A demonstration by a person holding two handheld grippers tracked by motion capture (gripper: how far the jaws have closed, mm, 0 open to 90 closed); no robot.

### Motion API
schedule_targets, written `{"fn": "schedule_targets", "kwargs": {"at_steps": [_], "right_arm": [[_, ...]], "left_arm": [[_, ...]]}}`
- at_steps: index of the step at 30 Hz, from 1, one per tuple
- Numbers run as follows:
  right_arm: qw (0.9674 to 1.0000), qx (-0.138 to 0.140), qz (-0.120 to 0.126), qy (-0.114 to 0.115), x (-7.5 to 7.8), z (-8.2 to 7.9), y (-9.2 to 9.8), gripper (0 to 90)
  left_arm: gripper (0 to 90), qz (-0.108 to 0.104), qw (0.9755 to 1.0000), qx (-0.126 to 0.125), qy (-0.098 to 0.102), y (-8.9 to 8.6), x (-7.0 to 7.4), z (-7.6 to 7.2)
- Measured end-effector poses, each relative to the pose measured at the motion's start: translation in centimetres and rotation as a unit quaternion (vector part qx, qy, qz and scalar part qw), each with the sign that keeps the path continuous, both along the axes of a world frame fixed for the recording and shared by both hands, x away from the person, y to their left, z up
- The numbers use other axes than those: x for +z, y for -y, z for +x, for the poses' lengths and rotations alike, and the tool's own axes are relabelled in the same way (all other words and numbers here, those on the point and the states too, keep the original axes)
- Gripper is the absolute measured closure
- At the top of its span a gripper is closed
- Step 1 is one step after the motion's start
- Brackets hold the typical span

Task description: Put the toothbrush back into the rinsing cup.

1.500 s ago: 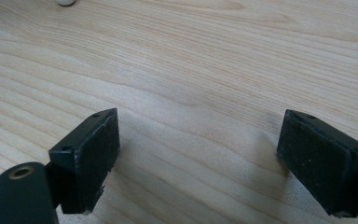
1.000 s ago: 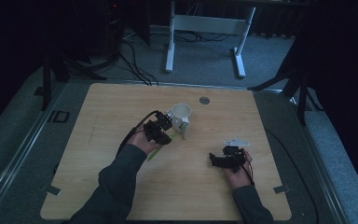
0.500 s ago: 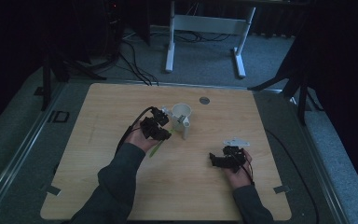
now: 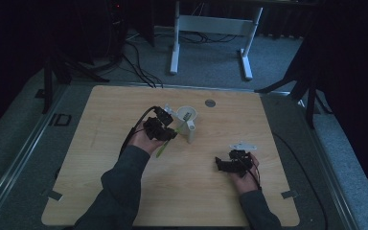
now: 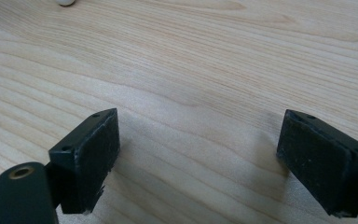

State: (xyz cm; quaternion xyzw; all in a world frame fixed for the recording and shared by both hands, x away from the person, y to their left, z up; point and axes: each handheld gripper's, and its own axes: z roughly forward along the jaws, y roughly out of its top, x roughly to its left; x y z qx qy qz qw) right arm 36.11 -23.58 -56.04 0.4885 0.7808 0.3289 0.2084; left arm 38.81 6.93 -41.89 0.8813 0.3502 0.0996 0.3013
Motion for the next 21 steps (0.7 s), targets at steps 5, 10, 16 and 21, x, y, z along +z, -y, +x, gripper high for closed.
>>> {"fn": "schedule_targets", "kwargs": {"at_steps": [5, 10, 16, 21], "right_arm": [[1.0000, 0.000, 0.000, 0.000, 0.00, 0.00, 0.00, 12.6], [1.0000, 0.000, 0.000, 0.000, 0.00, 0.00, 0.00, 12.6], [1.0000, 0.000, 0.000, 0.000, 0.00, 0.00, 0.00, 12.6], [1.0000, 0.000, 0.000, 0.000, 0.00, 0.00, 0.00, 12.7]], "left_arm": [[82.0, -0.012, 0.9998, 0.003, 0.016, -0.13, 0.47, -0.10], [82.0, -0.020, 0.9996, 0.004, 0.022, -0.06, 0.60, -0.11], [81.9, -0.030, 0.9991, 0.007, 0.028, -0.14, 0.76, -0.14], [82.0, -0.038, 0.9986, 0.008, 0.035, -0.21, 0.92, -0.17]]}}
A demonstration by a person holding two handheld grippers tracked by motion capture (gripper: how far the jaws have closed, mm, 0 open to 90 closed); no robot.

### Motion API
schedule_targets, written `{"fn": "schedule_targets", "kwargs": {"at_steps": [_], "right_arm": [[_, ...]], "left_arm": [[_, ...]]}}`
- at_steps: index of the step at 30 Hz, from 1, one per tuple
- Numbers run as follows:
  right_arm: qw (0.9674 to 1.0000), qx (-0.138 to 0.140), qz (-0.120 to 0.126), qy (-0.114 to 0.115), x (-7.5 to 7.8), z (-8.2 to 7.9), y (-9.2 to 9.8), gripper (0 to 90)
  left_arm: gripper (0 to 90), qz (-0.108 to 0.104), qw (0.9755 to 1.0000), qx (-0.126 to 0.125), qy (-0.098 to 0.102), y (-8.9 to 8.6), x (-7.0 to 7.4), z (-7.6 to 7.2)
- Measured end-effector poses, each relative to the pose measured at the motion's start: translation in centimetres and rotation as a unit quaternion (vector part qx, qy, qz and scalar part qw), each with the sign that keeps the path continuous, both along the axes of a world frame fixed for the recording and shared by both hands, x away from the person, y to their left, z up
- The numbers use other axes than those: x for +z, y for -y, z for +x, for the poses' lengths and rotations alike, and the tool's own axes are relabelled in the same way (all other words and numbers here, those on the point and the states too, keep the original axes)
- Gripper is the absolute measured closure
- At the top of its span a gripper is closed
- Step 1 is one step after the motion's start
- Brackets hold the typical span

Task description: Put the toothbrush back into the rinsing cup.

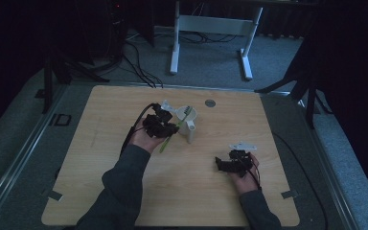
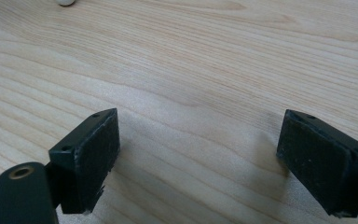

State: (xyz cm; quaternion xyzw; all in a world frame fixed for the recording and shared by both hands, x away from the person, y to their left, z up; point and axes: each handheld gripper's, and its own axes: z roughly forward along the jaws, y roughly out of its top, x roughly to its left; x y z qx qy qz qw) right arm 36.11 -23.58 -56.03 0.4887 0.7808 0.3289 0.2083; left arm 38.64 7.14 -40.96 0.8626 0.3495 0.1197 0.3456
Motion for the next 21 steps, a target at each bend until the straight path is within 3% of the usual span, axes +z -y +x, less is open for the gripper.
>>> {"fn": "schedule_targets", "kwargs": {"at_steps": [11, 12, 21], "right_arm": [[1.0000, 0.000, 0.000, 0.000, 0.00, 0.00, 0.00, 12.6], [1.0000, 0.000, 0.000, 0.000, 0.00, 0.00, 0.01, 12.6], [1.0000, 0.000, 0.000, 0.000, 0.00, 0.01, 0.00, 12.6]], "left_arm": [[82.0, -0.027, 0.9995, 0.008, 0.015, -0.32, 0.38, 0.05], [82.0, -0.037, 0.9991, 0.011, 0.018, -0.45, 0.46, 0.15], [81.9, -0.058, 0.9980, 0.018, 0.020, -0.62, 0.49, 0.34]]}}
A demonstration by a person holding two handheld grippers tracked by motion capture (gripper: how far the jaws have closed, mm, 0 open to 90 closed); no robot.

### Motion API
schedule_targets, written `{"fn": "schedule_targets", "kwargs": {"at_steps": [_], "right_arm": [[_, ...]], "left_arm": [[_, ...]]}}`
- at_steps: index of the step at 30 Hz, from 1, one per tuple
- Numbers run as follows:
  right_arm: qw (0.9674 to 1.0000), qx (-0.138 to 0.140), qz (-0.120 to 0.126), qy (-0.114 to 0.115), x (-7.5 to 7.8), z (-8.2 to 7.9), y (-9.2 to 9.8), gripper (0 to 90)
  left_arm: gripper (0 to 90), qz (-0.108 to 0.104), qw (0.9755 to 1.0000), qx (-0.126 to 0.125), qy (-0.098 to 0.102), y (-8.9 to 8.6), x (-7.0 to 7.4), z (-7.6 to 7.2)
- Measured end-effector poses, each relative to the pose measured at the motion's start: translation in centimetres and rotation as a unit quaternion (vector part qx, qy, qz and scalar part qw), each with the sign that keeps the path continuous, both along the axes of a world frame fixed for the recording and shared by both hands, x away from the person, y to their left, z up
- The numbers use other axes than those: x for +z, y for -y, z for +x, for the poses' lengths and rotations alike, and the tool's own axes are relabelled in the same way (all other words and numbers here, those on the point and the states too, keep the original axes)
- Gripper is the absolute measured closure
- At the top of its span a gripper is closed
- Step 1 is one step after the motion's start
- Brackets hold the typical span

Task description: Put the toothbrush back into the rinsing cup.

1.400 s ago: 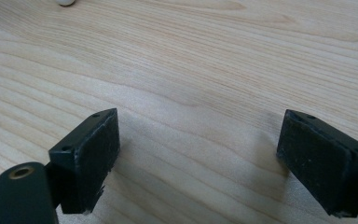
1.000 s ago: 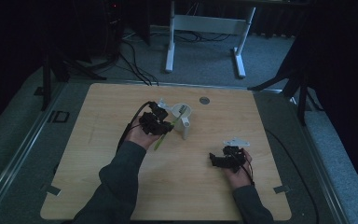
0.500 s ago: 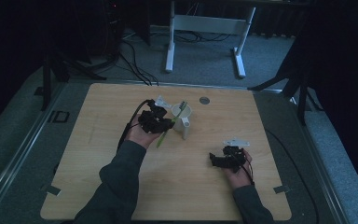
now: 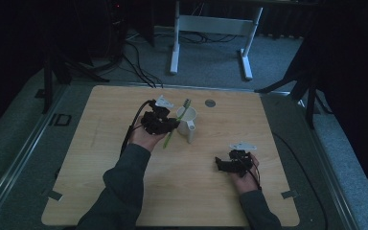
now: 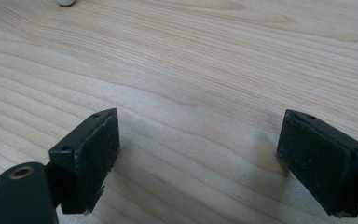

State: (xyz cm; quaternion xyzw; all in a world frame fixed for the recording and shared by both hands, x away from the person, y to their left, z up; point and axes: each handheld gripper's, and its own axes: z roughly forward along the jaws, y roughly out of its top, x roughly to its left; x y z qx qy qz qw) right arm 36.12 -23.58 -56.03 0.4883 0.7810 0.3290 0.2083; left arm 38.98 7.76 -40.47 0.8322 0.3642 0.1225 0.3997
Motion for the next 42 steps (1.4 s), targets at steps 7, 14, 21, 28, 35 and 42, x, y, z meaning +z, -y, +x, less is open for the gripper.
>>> {"fn": "schedule_targets", "kwargs": {"at_steps": [7, 14, 21, 28, 35, 42], "right_arm": [[1.0000, 0.000, 0.000, 0.000, 0.00, 0.00, 0.00, 12.6], [1.0000, 0.000, 0.000, 0.000, 0.00, 0.00, 0.00, 12.6], [1.0000, 0.000, 0.000, 0.000, 0.00, 0.00, 0.00, 12.6], [1.0000, 0.000, 0.000, 0.000, 0.00, 0.00, 0.00, 12.6], [1.0000, 0.000, 0.000, 0.000, 0.01, 0.00, 0.00, 12.6], [1.0000, 0.000, 0.000, 0.000, 0.00, 0.00, 0.00, 12.6]], "left_arm": [[81.9, -0.019, 0.9997, 0.011, 0.013, -0.11, 0.07, 0.15], [81.9, -0.029, 0.9990, 0.019, 0.029, -0.18, 0.19, 0.11], [82.0, -0.045, 0.9976, 0.028, 0.045, -0.17, 0.37, 0.04], [82.0, -0.060, 0.9961, 0.036, 0.054, -0.13, 0.41, -0.01], [81.9, -0.070, 0.9947, 0.040, 0.065, -0.07, 0.50, -0.09], [81.9, -0.081, 0.9934, 0.041, 0.069, 0.19, 0.41, -0.10]]}}
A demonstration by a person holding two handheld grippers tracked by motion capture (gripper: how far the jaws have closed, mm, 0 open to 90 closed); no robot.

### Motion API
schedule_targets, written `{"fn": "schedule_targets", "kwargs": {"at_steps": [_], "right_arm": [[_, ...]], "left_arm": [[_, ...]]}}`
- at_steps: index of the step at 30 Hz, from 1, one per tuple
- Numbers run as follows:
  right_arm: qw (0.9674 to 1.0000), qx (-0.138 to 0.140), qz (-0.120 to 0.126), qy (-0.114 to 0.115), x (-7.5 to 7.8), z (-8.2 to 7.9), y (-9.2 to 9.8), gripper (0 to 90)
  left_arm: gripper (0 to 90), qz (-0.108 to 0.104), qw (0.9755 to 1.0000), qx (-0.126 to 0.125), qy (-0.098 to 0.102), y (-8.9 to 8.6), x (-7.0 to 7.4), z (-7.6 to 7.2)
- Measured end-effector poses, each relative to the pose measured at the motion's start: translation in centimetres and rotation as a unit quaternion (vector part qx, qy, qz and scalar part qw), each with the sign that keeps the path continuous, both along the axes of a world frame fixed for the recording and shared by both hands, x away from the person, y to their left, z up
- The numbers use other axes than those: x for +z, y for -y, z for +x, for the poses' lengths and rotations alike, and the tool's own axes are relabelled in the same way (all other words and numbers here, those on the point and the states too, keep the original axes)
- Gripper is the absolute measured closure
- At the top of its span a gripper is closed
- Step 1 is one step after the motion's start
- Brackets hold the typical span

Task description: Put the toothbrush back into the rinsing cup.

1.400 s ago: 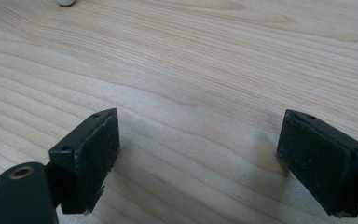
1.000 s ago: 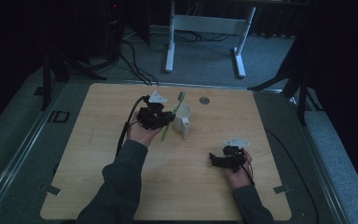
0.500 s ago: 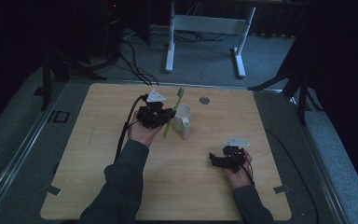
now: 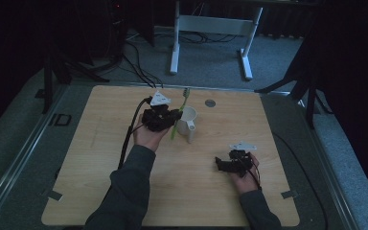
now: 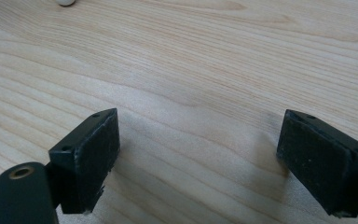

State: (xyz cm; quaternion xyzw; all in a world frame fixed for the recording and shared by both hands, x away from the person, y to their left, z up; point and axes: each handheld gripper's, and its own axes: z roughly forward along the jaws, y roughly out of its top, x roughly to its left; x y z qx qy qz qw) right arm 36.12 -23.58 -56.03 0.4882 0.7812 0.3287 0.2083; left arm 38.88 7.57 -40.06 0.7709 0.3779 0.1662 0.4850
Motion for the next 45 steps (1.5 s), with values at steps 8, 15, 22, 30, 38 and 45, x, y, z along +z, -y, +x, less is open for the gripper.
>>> {"fn": "schedule_targets", "kwargs": {"at_steps": [8, 15, 22, 30, 38, 45], "right_arm": [[1.0000, 0.000, 0.000, 0.000, 0.0, 0.0, 0.0, 12.6], [1.0000, 0.000, 0.000, 0.000, 0.0, 0.0, 0.0, 12.6], [1.0000, 0.000, 0.000, 0.000, 0.0, 0.0, 0.0, 12.6], [1.0000, 0.000, 0.000, 0.000, 0.0, 0.0, 0.0, 12.6], [1.0000, 0.000, 0.000, 0.000, 0.0, 0.0, 0.0, 12.6], [1.0000, 0.000, 0.000, 0.000, 0.0, 0.0, 0.0, 12.6]], "left_arm": [[81.9, -0.011, 0.9999, 0.000, 0.004, 0.2, -0.1, 0.1], [82.0, -0.023, 0.9997, 0.007, 0.009, 0.3, -0.2, 0.2], [82.0, -0.034, 0.9993, 0.012, 0.011, 0.6, -0.4, 0.5], [82.0, -0.048, 0.9981, 0.025, 0.031, 0.8, -0.5, 0.5], [82.0, -0.055, 0.9974, 0.031, 0.034, 1.0, -0.6, 0.6], [82.0, -0.069, 0.9963, 0.026, 0.045, 1.1, -0.7, 0.6]]}}
